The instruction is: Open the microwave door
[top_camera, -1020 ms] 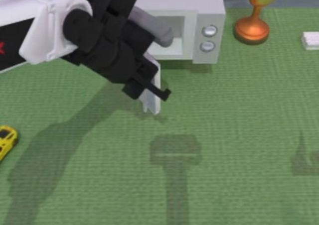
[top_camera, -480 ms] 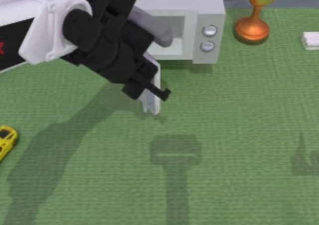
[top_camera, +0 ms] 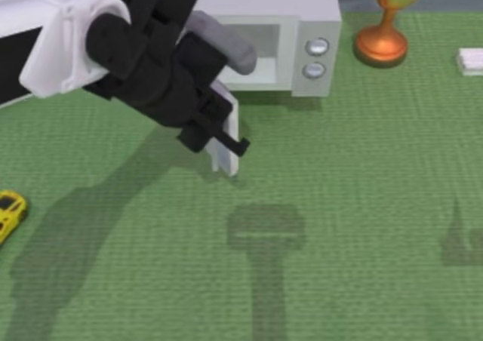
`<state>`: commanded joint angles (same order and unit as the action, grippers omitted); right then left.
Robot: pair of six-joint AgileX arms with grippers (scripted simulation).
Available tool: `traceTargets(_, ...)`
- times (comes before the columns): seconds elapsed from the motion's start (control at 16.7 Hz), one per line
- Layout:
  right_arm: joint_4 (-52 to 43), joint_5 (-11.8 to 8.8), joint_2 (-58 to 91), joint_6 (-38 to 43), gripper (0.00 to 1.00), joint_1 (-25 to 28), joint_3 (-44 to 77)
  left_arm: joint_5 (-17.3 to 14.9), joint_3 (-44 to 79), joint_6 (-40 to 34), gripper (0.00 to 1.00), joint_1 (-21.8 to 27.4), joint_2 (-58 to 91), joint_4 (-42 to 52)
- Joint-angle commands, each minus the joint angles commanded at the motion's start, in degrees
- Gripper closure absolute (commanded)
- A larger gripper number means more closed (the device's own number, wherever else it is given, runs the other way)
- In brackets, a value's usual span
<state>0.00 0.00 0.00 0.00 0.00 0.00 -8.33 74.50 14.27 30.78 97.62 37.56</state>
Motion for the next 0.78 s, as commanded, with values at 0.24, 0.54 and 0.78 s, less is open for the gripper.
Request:
traceTargets(0.24,0.0,0.0,0.0,0.0,0.00,0.0,0.0,-2.7,-1.3,5.1,1.00,-2.1,-1.5,0.6)
traceTargets(0.54,0.0,0.0,0.0,0.0,0.00,0.0,0.0,-3.0,-1.7,6.0,1.00,-2.4,-1.6,0.8)
traceTargets(0.78,0.0,0.0,0.0,0.0,0.00,0.0,0.0,-3.0,-1.7,6.0,1.00,-2.4,-1.6,0.8)
